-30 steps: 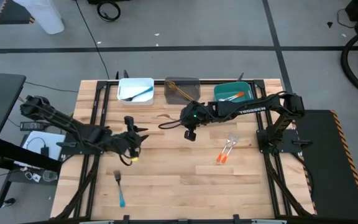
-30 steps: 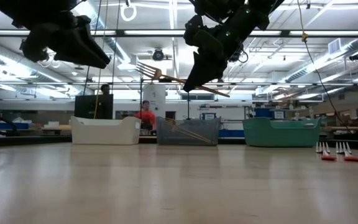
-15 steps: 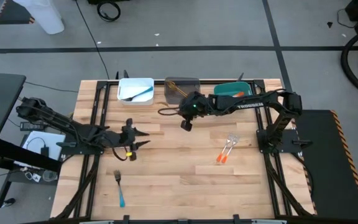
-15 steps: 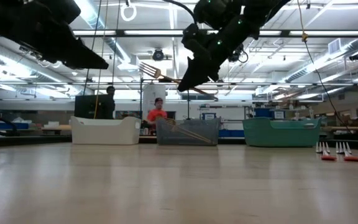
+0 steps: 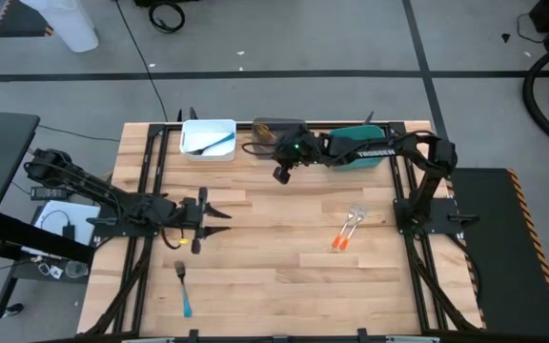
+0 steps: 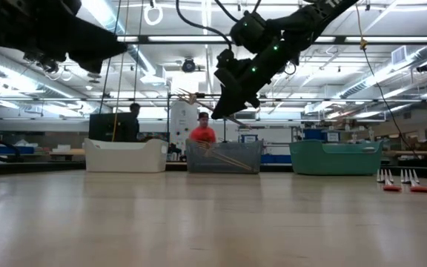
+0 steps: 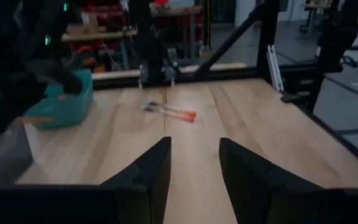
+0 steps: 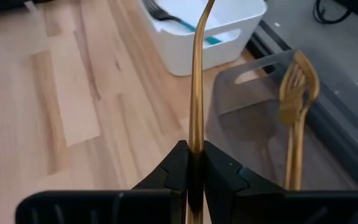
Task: Sort silverware by color (type)
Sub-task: Put the gold fork into the black bin, then put the top blue fork into the white bin
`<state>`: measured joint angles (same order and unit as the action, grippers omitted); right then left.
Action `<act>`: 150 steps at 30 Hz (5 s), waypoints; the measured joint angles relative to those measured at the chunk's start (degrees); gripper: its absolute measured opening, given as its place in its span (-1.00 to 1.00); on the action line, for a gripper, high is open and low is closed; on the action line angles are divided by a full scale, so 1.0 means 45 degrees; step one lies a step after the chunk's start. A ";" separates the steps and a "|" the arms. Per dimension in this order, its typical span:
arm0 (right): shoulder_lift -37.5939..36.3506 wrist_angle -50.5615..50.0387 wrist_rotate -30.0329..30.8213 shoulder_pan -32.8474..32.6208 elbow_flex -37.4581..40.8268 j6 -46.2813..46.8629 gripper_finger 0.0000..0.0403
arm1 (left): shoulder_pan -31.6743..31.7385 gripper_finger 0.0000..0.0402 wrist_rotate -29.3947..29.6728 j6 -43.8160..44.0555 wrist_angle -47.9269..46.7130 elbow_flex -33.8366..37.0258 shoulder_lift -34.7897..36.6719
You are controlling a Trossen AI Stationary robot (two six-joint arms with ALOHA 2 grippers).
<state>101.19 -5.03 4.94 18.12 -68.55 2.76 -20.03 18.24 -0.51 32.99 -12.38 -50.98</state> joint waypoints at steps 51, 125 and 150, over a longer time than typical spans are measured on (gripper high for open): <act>0.2278 -0.1094 -0.1392 0.2524 -0.2905 -0.1863 -0.79 | 0.1141 -0.29 -0.1345 -0.0598 -0.0168 0.0000 -0.0005; 0.2273 -0.2894 -0.1116 0.3300 -0.2361 -0.1948 -0.52 | 0.1141 -0.29 -0.1307 -0.0589 -0.0329 -0.0005 -0.0005; 0.2273 -0.2799 -0.1113 0.3100 -0.2361 -0.1605 -0.32 | 0.1141 -0.29 -0.1307 -0.0584 -0.0334 -0.0005 -0.0005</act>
<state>111.42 -17.63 -0.07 32.07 -79.18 -4.46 -14.90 12.36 -3.14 31.48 -12.40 -51.00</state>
